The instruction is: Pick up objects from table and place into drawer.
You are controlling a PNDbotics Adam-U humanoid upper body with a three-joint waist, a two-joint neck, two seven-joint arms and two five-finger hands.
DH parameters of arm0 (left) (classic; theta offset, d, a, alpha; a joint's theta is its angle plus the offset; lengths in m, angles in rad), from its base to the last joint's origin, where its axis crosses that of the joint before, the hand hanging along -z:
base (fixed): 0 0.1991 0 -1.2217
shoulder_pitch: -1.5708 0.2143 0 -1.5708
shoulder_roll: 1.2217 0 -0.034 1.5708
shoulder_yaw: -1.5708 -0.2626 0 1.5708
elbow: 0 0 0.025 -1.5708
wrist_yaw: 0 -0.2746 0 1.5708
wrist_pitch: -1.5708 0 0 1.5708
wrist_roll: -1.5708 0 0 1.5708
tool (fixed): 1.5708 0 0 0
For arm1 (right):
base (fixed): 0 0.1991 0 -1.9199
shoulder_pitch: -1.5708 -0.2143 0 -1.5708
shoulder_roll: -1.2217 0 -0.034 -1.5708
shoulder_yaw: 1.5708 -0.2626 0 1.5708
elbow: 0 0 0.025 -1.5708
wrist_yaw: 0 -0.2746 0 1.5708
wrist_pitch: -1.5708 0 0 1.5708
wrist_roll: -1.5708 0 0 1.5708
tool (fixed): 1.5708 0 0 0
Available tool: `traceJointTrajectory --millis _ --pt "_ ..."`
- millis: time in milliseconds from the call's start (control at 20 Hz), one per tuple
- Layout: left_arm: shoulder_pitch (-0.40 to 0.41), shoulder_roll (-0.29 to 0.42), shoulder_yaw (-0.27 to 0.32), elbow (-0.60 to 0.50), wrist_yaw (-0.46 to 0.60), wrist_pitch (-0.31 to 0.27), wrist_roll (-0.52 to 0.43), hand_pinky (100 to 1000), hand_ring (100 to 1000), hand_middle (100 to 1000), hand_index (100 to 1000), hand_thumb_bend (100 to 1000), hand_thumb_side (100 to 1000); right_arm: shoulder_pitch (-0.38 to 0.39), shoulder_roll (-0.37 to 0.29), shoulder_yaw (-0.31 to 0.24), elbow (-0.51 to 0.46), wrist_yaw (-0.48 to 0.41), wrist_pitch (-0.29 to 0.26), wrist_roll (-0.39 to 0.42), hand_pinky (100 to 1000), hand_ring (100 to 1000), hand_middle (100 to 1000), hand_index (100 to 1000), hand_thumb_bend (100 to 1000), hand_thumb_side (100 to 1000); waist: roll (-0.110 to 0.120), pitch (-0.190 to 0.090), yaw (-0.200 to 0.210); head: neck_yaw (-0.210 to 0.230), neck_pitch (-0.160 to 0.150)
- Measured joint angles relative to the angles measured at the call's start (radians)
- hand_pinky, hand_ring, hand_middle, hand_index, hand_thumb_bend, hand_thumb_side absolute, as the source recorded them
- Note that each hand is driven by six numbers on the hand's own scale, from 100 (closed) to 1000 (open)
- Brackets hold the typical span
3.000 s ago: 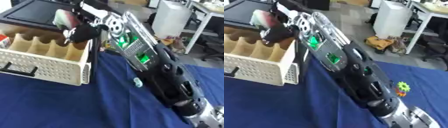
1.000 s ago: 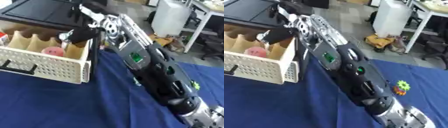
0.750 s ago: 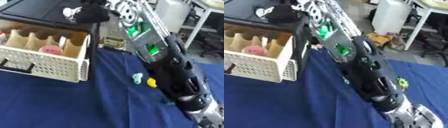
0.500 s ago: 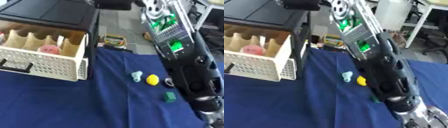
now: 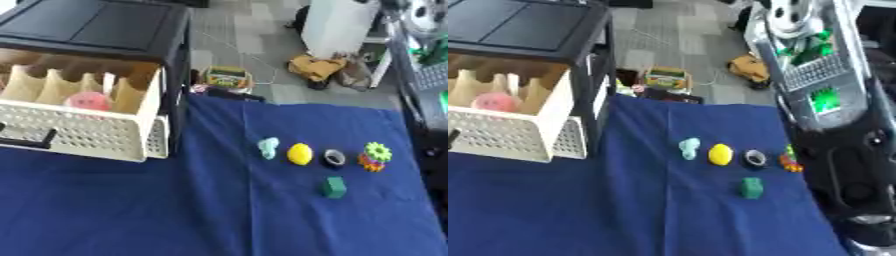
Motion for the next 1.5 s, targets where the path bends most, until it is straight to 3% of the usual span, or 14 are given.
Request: traceJointTrajectory --millis 200,700,900,1250,1450,1500 --pt "0.006 0.010 0.002 0.000 -0.013 -0.009 0.009 452 183 481 780 100 909 0.063 -0.058 -0.054 -0.044 -0.051 0.002 -0.059 532 564 602 767 100 697 0.016 -0.007 -0.019 0.015 0.009" --pt "0.019 0.058 0.012 0.000 -0.082 -0.037 0.042 450 178 482 777 100 855 0.274 -0.158 -0.195 -0.051 -0.168 -0.097 -0.207 558 587 616 766 100 932 0.048 -0.008 -0.062 0.048 0.017" --pt "0.031 0.106 0.014 0.000 -0.127 -0.054 0.061 447 172 482 774 100 817 0.362 -0.173 -0.239 -0.051 -0.203 -0.144 -0.262 592 610 644 778 100 998 0.055 -0.008 -0.079 0.062 0.017" --pt "0.061 0.237 0.016 0.000 -0.221 -0.085 0.061 411 151 462 754 100 759 0.517 -0.169 -0.270 -0.051 -0.252 -0.202 -0.358 611 624 658 777 100 1000 0.073 -0.001 -0.090 0.081 0.017" --pt "0.065 0.326 0.018 0.000 -0.279 -0.083 0.020 396 132 447 742 100 816 0.603 -0.156 -0.293 -0.051 -0.273 -0.242 -0.424 608 618 645 767 100 1000 0.077 -0.001 -0.083 0.082 0.019" --pt "0.068 0.354 0.018 0.000 -0.299 -0.078 0.003 412 134 456 749 100 895 0.623 -0.152 -0.291 -0.051 -0.282 -0.257 -0.468 607 617 642 763 100 1000 0.077 -0.001 -0.083 0.084 0.023"
